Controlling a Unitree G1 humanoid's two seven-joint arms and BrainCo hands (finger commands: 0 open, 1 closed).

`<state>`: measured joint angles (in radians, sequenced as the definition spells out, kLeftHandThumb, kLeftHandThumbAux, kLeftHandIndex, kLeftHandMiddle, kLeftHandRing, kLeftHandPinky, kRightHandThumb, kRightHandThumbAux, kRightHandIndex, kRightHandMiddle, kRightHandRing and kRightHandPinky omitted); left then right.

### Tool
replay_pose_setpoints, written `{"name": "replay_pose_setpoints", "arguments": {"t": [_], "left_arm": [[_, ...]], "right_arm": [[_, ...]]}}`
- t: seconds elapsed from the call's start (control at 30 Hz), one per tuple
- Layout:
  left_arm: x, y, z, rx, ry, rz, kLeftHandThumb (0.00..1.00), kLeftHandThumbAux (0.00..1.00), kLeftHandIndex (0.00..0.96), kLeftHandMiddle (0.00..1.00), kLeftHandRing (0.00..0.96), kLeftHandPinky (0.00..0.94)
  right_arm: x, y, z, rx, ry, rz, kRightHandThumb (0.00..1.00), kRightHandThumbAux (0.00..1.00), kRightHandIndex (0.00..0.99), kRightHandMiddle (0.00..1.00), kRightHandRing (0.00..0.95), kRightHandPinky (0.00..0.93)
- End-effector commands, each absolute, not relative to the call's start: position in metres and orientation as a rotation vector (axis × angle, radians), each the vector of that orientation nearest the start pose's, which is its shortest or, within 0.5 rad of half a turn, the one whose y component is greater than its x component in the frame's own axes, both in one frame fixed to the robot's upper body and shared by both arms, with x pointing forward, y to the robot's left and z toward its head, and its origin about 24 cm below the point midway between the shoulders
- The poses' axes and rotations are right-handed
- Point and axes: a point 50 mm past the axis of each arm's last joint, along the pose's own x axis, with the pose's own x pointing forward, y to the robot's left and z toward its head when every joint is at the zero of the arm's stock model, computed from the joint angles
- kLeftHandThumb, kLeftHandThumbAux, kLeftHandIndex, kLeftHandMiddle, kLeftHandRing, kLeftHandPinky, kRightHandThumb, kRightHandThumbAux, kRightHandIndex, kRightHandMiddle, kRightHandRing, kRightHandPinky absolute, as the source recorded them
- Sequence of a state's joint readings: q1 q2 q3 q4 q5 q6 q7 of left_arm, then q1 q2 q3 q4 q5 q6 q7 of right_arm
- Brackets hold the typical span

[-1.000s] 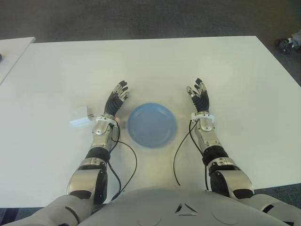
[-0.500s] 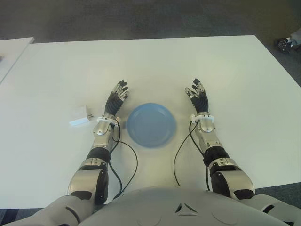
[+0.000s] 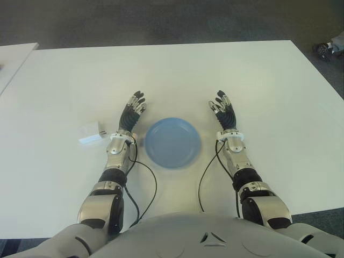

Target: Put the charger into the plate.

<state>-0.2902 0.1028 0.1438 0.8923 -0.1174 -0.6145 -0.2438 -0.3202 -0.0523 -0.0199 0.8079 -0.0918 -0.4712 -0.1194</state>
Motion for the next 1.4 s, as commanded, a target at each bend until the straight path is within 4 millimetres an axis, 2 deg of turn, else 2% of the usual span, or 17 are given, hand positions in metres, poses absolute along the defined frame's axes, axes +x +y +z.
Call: {"name": "replay_pose_setpoints", "arguments": {"t": [0.03, 0.17, 0.27, 0.43, 0.67, 0.93, 1.03, 1.17, 1.4], "left_arm": [[0.275, 0.187, -0.02, -0.027, -0.012, -0.069, 0.212, 0.604, 0.007, 0.105, 0.119, 0.156], [0.278, 0.191, -0.016, -0.014, -0.021, -0.063, 0.205, 0.605, 0.011, 0.109, 0.121, 0.149], [0.283, 0.197, -0.003, 0.011, -0.062, -0.051, 0.201, 0.597, 0.015, 0.11, 0.121, 0.144], [0.281, 0.197, 0.044, 0.095, -0.267, -0.033, 0.254, 0.613, 0.027, 0.116, 0.125, 0.147], [0.269, 0.197, 0.075, 0.191, -0.436, -0.034, 0.339, 0.618, 0.022, 0.114, 0.136, 0.176], [0.257, 0.197, 0.086, 0.243, -0.509, -0.006, 0.427, 0.594, 0.024, 0.115, 0.152, 0.199], [0.253, 0.197, 0.088, 0.255, -0.521, -0.001, 0.448, 0.583, 0.022, 0.106, 0.142, 0.177], [0.249, 0.197, 0.093, 0.292, -0.54, 0.005, 0.457, 0.569, 0.024, 0.099, 0.13, 0.159], [0.242, 0.2, 0.099, 0.463, -0.563, 0.046, 0.441, 0.537, 0.038, 0.094, 0.112, 0.138]], "right_arm": [[0.279, -0.148, -0.03, -0.148, 0.11, -0.022, 0.26, 0.55, 0.04, 0.085, 0.092, 0.144], [0.278, -0.146, -0.03, -0.151, 0.108, -0.023, 0.266, 0.551, 0.038, 0.085, 0.091, 0.14], [0.278, -0.145, -0.03, -0.152, 0.108, -0.026, 0.268, 0.555, 0.037, 0.087, 0.094, 0.147], [0.277, -0.144, -0.031, -0.152, 0.112, -0.033, 0.274, 0.56, 0.037, 0.092, 0.103, 0.158], [0.276, -0.142, -0.032, -0.161, 0.115, -0.039, 0.276, 0.56, 0.038, 0.092, 0.101, 0.15], [0.277, -0.14, -0.032, -0.157, 0.117, -0.032, 0.273, 0.559, 0.039, 0.085, 0.088, 0.132], [0.277, -0.139, -0.032, -0.153, 0.12, -0.026, 0.276, 0.555, 0.039, 0.08, 0.082, 0.123], [0.277, -0.139, -0.032, -0.149, 0.122, -0.02, 0.276, 0.553, 0.037, 0.074, 0.077, 0.118], [0.277, -0.138, -0.033, -0.15, 0.128, -0.019, 0.28, 0.55, 0.033, 0.07, 0.07, 0.103]]}}
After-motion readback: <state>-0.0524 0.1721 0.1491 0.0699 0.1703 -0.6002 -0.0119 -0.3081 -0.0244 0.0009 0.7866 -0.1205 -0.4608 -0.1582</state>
